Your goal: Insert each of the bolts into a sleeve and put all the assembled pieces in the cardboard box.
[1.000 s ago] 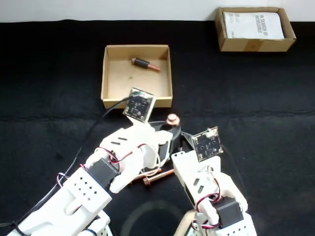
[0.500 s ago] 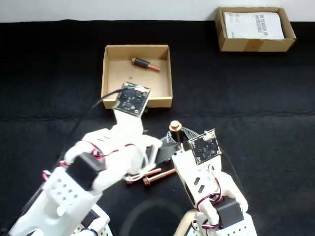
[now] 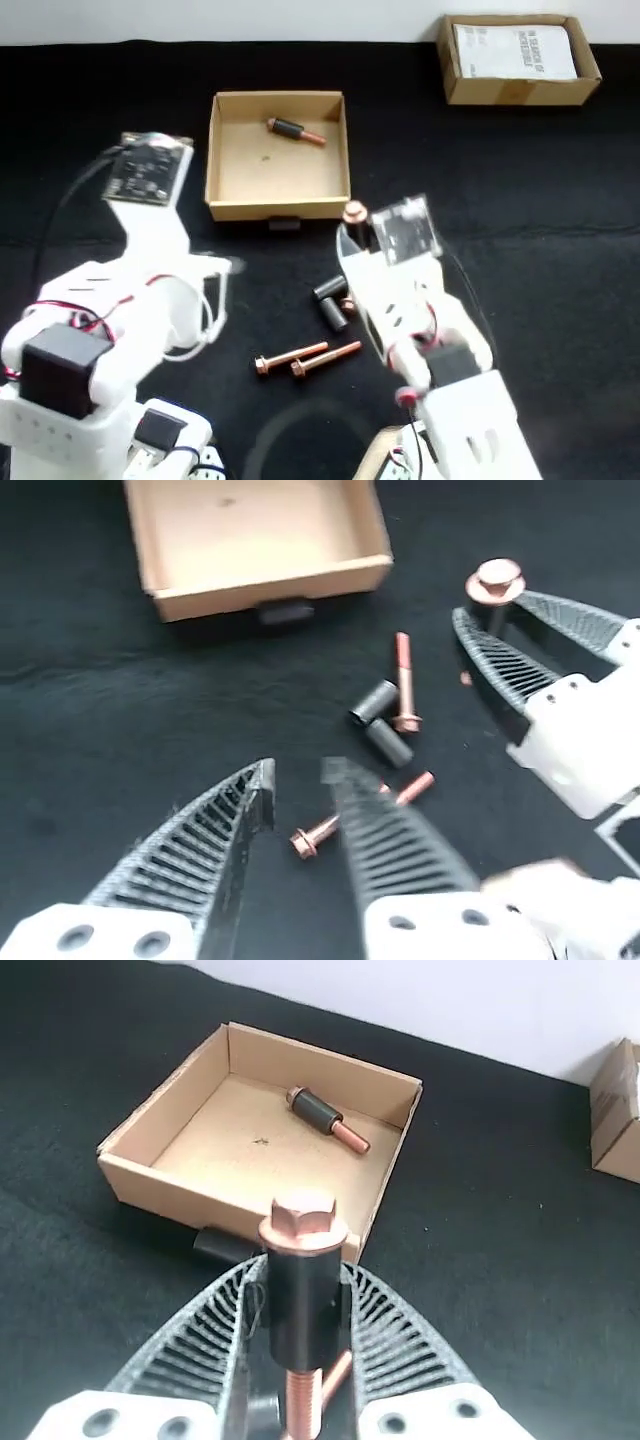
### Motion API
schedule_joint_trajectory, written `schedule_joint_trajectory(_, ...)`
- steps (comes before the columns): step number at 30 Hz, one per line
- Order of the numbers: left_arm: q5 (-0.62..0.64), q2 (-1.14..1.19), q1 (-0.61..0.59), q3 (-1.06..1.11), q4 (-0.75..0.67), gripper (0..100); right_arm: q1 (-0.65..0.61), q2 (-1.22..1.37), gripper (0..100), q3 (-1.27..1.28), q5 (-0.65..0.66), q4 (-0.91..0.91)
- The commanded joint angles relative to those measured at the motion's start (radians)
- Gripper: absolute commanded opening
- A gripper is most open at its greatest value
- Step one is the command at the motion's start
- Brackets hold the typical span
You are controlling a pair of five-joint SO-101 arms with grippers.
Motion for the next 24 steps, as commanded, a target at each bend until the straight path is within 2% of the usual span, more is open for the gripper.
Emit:
schedule_joint_trajectory(1,0.000,-0.008,-0.085,-0.033,0.003,2,0.012,0.262,0.7,-0.263,0.040,-0.031)
schedule_joint_trajectory(5,0.003,-0.008,-0.173,-0.031,-0.008,1,-0.015,0.535,0.7,-0.526,0.189,-0.031)
schedule_joint_trajectory(10,-0.002,-0.024,-0.363,0.033,-0.115,1,-0.036,0.871,0.7,-0.832,0.385,-0.028)
schedule_joint_trajectory(14,-0.003,-0.122,-0.483,0.157,-0.189,1,-0.036,1.135,0.7,-1.043,0.529,-0.028)
schedule_joint_trajectory(24,-0.003,-0.317,-0.516,0.542,-0.345,1,-0.036,1.613,0.7,-1.415,0.675,0.013)
